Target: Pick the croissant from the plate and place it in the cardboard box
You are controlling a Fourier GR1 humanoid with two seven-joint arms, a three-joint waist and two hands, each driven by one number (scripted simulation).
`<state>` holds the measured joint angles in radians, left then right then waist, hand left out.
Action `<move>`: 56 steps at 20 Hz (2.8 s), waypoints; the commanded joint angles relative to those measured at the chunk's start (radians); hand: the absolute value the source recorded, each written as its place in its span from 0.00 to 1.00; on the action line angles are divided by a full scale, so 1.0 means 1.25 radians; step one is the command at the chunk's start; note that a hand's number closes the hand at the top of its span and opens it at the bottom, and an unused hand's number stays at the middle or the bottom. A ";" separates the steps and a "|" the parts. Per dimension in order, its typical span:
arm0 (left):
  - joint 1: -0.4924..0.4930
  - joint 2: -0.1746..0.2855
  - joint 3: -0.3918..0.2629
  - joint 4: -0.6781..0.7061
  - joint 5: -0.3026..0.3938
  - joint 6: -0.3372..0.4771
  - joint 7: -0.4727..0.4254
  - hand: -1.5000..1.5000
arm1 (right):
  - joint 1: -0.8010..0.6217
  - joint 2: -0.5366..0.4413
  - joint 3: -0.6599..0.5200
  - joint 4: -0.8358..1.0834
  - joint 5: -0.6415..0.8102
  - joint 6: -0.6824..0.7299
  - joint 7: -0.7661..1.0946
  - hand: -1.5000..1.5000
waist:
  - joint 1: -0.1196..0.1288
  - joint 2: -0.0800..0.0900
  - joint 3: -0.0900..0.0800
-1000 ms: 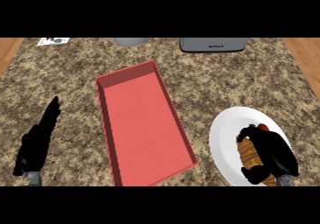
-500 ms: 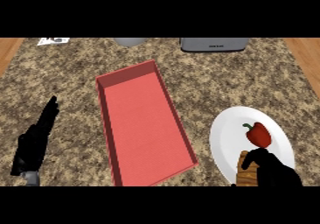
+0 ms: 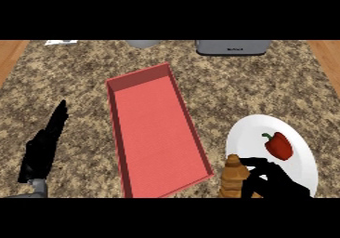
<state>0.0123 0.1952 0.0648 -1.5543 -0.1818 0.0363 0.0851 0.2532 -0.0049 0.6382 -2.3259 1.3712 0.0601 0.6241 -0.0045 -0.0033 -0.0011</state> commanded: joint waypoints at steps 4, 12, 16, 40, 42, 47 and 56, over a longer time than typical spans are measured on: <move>-0.072 -0.007 0.005 0.014 0.002 -0.002 0.048 0.50 | -0.297 0.004 0.105 0.081 -0.041 -0.006 0.238 1.00 | 0.011 0.004 0.000; -0.027 -0.022 -0.003 0.020 -0.013 0.003 -0.003 0.50 | -0.663 0.004 -0.072 0.263 -0.257 0.057 0.386 1.00 | 0.016 0.004 0.000; -0.028 -0.014 -0.005 0.007 -0.015 -0.008 0.004 0.50 | -0.740 0.004 -0.021 0.489 -0.288 -0.102 0.414 1.00 | 0.024 0.005 0.000; 0.005 -0.042 -0.038 -0.021 -0.050 0.004 -0.011 0.50 | -0.953 0.004 -0.042 1.114 -0.654 -0.629 0.184 0.00 | 0.046 0.010 0.001; -0.020 -0.008 -0.001 -0.010 -0.007 -0.038 0.007 0.50 | -0.981 0.004 -0.054 1.115 -0.635 -0.705 0.202 0.00 | 0.047 0.010 0.001; -0.006 -0.025 0.000 0.007 -0.023 -0.011 -0.001 0.50 | -0.922 0.004 -0.158 1.019 -0.650 -0.799 0.120 0.00 | 0.010 0.004 0.002; 0.009 -0.027 0.003 -0.035 -0.030 0.000 0.033 0.50 | -0.713 -0.110 -0.258 0.745 -0.655 -0.827 0.077 0.00 | -0.015 -0.005 0.001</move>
<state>0.0183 0.1691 0.0780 -1.5659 -0.2091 0.0289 0.0919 -0.7218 -0.0781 0.3696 -1.2668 0.5365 -0.9324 0.6838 -0.0124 -0.0051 0.0007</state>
